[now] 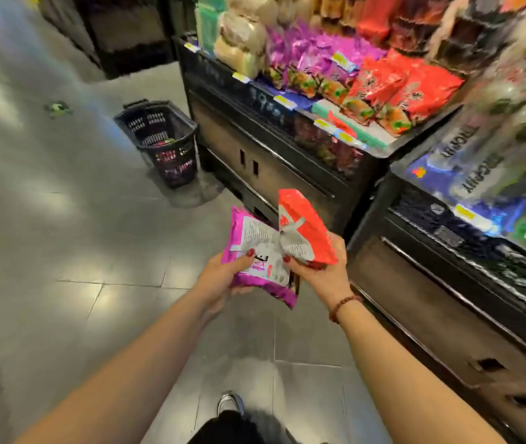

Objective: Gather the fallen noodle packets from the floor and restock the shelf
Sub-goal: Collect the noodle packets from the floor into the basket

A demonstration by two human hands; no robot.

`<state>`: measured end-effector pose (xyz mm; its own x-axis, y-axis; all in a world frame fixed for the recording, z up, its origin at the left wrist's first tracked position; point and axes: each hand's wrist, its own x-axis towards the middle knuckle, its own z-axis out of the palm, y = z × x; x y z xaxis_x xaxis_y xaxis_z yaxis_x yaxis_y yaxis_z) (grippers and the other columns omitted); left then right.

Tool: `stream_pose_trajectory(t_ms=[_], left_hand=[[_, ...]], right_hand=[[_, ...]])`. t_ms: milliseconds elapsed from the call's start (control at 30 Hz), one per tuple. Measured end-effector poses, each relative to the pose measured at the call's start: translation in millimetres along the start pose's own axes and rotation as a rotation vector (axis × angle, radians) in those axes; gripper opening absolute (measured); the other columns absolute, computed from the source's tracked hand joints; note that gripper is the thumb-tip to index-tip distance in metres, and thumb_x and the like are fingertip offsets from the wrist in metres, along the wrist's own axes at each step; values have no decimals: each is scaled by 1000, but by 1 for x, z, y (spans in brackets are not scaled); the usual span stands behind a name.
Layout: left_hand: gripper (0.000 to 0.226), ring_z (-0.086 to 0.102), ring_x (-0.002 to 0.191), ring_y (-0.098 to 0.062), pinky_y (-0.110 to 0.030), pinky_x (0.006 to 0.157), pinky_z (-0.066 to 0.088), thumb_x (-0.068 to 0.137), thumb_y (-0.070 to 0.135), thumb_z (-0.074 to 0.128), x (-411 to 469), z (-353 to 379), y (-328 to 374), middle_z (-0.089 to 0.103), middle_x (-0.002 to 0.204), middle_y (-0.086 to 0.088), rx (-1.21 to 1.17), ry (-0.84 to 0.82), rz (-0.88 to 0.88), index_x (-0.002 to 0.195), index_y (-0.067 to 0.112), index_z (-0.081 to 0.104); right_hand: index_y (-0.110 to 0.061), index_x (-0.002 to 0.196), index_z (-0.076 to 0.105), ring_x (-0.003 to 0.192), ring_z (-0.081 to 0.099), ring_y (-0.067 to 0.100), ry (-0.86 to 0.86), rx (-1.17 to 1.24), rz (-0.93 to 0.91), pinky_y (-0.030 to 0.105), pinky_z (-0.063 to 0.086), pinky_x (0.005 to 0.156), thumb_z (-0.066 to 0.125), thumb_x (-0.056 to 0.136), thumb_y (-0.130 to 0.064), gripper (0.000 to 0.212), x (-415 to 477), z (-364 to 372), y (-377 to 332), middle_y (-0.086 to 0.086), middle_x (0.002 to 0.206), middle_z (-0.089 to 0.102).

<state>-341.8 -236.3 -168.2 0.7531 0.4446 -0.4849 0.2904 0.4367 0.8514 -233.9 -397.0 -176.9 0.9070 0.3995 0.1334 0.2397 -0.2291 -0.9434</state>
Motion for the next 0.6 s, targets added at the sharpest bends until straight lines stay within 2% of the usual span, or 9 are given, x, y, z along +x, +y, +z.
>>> stream_pose_trajectory(t_ms=[100, 133, 200, 267, 300, 367, 433, 500, 600], left_hand=[[13, 72, 67, -15, -36, 68, 60, 90, 11, 64, 6, -64, 25, 76, 81, 1, -51, 75, 11, 102, 16, 64], [14, 72, 68, -15, -35, 64, 61, 90, 11, 66, 7, -83, 32, 76, 82, 0, -64, 95, 12, 103, 15, 64], [16, 72, 68, -16, -34, 60, 61, 88, 10, 67, 9, -117, 45, 76, 82, -2, -77, 131, 9, 104, 15, 65], [19, 71, 69, -17, -34, 62, 62, 89, 7, 66, 11, -150, 54, 75, 85, -4, -56, 159, 2, 107, 14, 65], [20, 71, 69, -17, -33, 63, 62, 89, 6, 65, 13, -164, 59, 75, 87, -5, -36, 166, -4, 108, 14, 65], [20, 70, 68, -16, -31, 61, 61, 89, 5, 63, 15, -192, 67, 75, 88, -5, -8, 178, -16, 107, 15, 65], [17, 70, 71, -15, -30, 62, 61, 89, 6, 65, 21, -215, 75, 75, 86, -2, -7, 181, -33, 103, 17, 66], [17, 70, 82, -19, -36, 74, 61, 87, 9, 68, 31, -234, 82, 76, 93, -3, -12, 185, -42, 102, 18, 67], [22, 69, 97, -29, -49, 89, 56, 85, 9, 70, 55, -254, 92, 74, 104, -11, -25, 240, -80, 105, 17, 66]], right_hand=[[-32, 112, 49, 105, 58, 7, -88, 147, 83, 25, 47, 94, 91, 59, -19, 69, 20, 66, -22, 13, 123, 54], [-24, 116, 51, 97, 61, -1, -129, 215, 141, 18, 50, 84, 87, 65, -10, 64, 26, 83, -26, 12, 123, 58], [-16, 117, 57, 83, 65, -5, -193, 297, 216, 14, 53, 70, 79, 76, -7, 48, 38, 111, -38, -1, 109, 67], [-16, 113, 62, 74, 65, -1, -228, 335, 251, 17, 53, 64, 74, 81, -12, 34, 55, 129, -44, -8, 94, 68], [-14, 115, 63, 76, 66, 1, -246, 350, 274, 22, 54, 70, 72, 84, -13, 32, 64, 136, -47, -7, 94, 69], [-14, 117, 62, 95, 68, 11, -305, 399, 318, 37, 52, 90, 70, 85, -19, 34, 86, 150, -50, -1, 106, 71], [-16, 119, 62, 110, 64, 23, -400, 489, 389, 45, 47, 99, 74, 78, -28, 43, 109, 166, -53, 5, 116, 69], [-14, 126, 58, 114, 62, 27, -538, 522, 465, 48, 45, 101, 71, 79, -29, 51, 135, 186, -57, 8, 122, 66], [-13, 130, 56, 111, 64, 28, -749, 395, 531, 49, 45, 102, 68, 81, -30, 53, 175, 221, -60, 10, 120, 67]])
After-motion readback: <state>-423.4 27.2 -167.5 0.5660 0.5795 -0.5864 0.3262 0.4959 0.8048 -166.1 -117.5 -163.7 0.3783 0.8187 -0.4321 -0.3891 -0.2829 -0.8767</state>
